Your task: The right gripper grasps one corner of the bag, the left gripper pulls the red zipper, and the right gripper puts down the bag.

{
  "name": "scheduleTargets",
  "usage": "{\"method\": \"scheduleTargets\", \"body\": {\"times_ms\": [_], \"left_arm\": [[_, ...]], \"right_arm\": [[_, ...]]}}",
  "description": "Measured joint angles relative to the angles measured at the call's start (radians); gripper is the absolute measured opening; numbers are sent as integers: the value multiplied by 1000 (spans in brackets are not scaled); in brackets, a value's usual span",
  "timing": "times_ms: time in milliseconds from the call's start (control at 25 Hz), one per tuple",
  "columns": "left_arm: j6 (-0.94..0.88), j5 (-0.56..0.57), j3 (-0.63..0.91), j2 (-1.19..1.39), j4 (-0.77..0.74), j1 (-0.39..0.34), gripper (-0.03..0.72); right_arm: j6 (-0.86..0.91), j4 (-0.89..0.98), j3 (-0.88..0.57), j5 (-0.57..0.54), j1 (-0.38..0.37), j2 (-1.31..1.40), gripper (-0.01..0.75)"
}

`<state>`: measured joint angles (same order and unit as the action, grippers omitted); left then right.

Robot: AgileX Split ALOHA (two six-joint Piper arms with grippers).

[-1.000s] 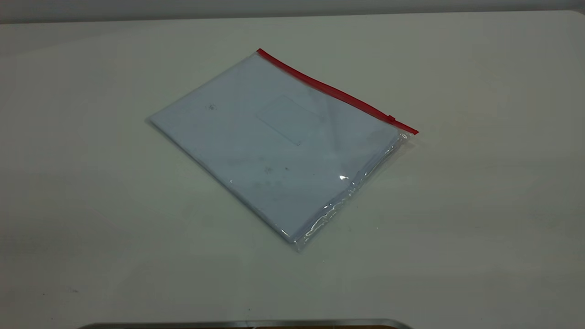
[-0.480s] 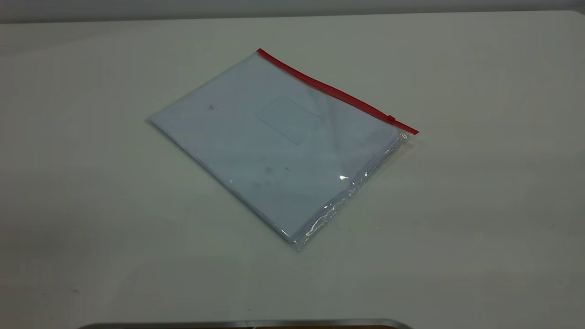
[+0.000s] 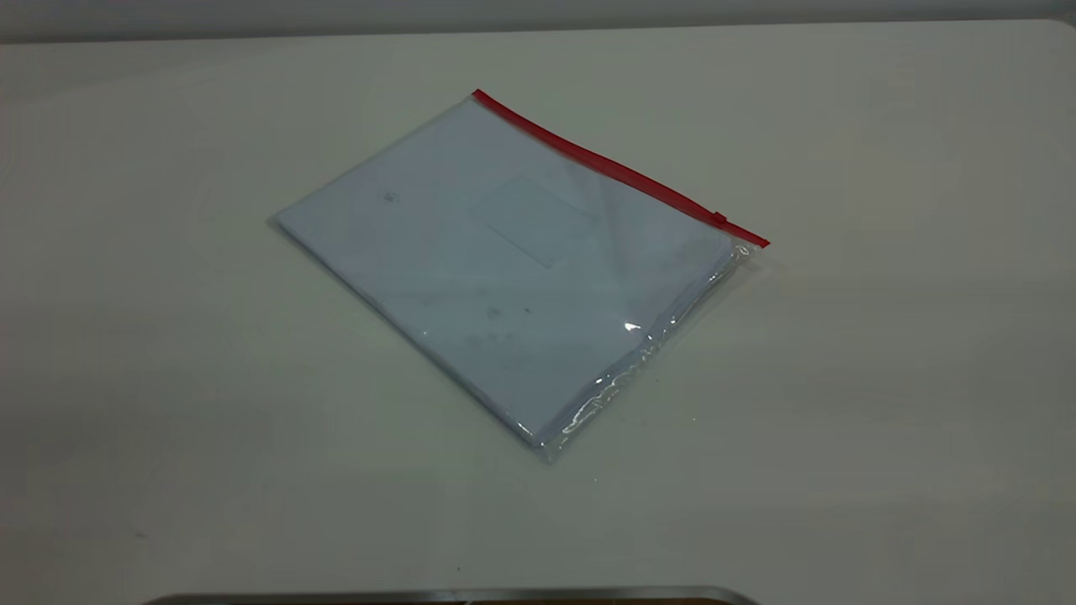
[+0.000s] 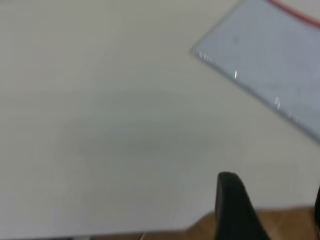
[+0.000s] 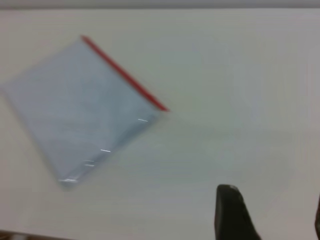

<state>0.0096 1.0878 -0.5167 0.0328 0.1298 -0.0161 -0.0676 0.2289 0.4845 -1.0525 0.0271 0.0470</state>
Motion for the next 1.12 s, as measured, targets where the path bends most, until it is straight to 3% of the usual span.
{"method": "scheduleTargets", "body": {"times_ms": [400,600,760,920,1120], "left_arm": [[93,-366,-138,579,49,0,463],[259,-577,-181,856,188,0,532],[398,-644,-230,1037,317,0,545],[516,-656,-289,1166,395,0,546],[578,-660,-350,1266,451,0,546]], "right_arm": [[-358,288,0,313,0,603,532],[-667,609,1,472,0,965,534],[-986,909,40,559,0,1286,535],[-1331,1237,118,577,0,1607,535],[-1594,1507,266,458,0,1949,535]]}}
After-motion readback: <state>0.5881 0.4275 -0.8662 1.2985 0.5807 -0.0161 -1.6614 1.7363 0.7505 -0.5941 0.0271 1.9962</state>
